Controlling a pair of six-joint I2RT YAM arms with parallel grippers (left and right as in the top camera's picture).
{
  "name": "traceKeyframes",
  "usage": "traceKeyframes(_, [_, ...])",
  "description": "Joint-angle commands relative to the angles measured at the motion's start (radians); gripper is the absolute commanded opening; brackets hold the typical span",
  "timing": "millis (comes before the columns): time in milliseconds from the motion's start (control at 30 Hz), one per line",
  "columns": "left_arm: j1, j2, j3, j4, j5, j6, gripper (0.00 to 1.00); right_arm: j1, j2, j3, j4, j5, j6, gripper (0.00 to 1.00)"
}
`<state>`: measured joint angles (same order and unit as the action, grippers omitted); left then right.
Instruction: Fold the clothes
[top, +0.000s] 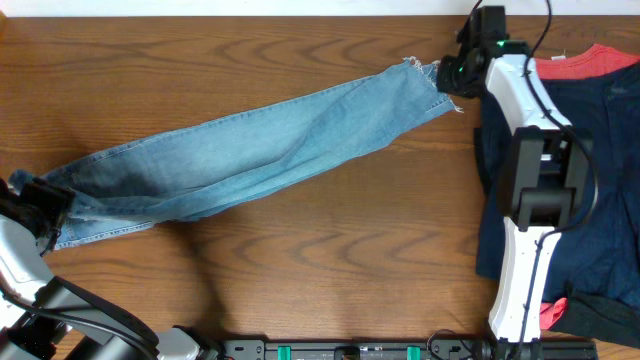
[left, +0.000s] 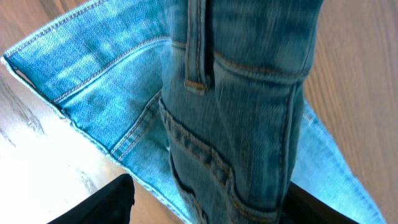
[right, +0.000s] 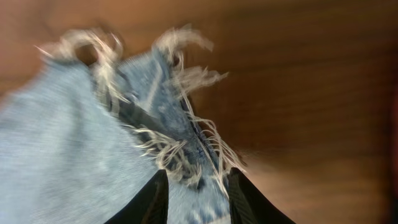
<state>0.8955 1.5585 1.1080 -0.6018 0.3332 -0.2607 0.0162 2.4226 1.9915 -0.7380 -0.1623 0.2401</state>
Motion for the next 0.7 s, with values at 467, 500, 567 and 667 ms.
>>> traceKeyframes(467, [-0.002, 0.002, 0.007, -0.019, -0.013, 0.063, 0.68, 0.021, 0.058, 0.009, -0.014, -0.090, -0.048, 0.03])
traceKeyframes(500, [-0.002, 0.004, 0.007, -0.019, -0.013, 0.063, 0.68, 0.021, 0.055, 0.010, -0.013, -0.091, -0.047, 0.01])
traceKeyframes(567, [-0.002, 0.008, 0.007, -0.019, -0.014, 0.063, 0.68, 0.016, 0.040, 0.014, -0.009, -0.109, -0.048, 0.01])
traceKeyframes(667, [-0.002, 0.011, 0.007, -0.019, -0.014, 0.063, 0.69, 0.002, 0.001, 0.029, -0.009, -0.148, -0.054, 0.01])
